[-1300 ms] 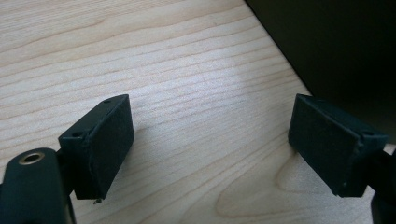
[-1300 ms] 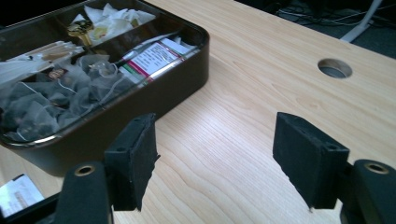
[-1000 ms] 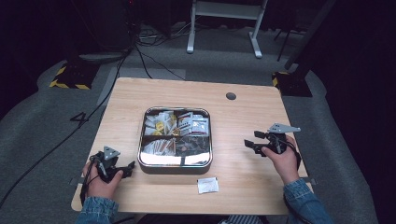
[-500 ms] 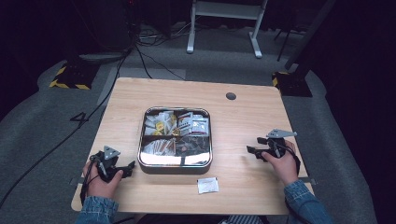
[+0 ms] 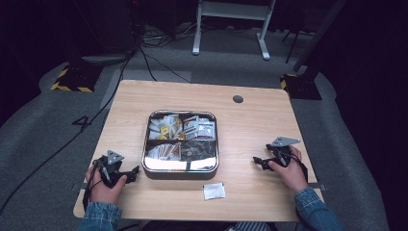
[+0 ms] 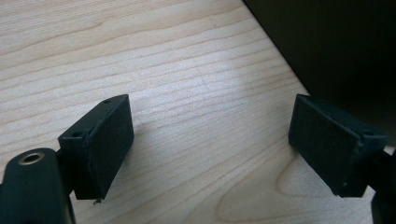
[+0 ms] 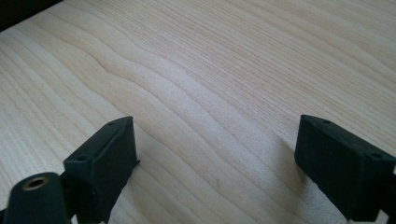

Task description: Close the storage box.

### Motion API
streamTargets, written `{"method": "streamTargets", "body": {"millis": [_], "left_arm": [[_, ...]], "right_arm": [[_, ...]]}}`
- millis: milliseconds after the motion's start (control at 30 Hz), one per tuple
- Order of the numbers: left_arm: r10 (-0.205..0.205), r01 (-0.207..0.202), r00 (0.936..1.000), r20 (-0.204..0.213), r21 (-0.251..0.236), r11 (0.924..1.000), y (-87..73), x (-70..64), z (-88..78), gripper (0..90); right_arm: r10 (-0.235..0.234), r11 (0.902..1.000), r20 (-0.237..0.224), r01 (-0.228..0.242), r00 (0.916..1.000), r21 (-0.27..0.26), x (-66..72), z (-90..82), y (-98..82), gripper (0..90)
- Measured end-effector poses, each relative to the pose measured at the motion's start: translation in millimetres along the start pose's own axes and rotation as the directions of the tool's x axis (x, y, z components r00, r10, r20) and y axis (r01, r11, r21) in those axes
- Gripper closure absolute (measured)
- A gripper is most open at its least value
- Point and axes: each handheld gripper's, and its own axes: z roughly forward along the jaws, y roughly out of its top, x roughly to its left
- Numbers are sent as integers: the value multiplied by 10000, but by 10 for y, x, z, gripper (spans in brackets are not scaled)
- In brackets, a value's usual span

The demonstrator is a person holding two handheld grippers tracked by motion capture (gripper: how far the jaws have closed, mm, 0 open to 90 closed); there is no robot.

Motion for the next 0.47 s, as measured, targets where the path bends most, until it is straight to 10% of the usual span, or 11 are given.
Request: {"method": "streamTargets", "body": {"millis": [467], "left_arm": [[-34, 34, 10000, 1, -2, 10000, 1, -4, 3, 145]], "right_arm": [[-72, 10000, -49, 72, 10000, 43, 3, 5, 2, 113]]}}
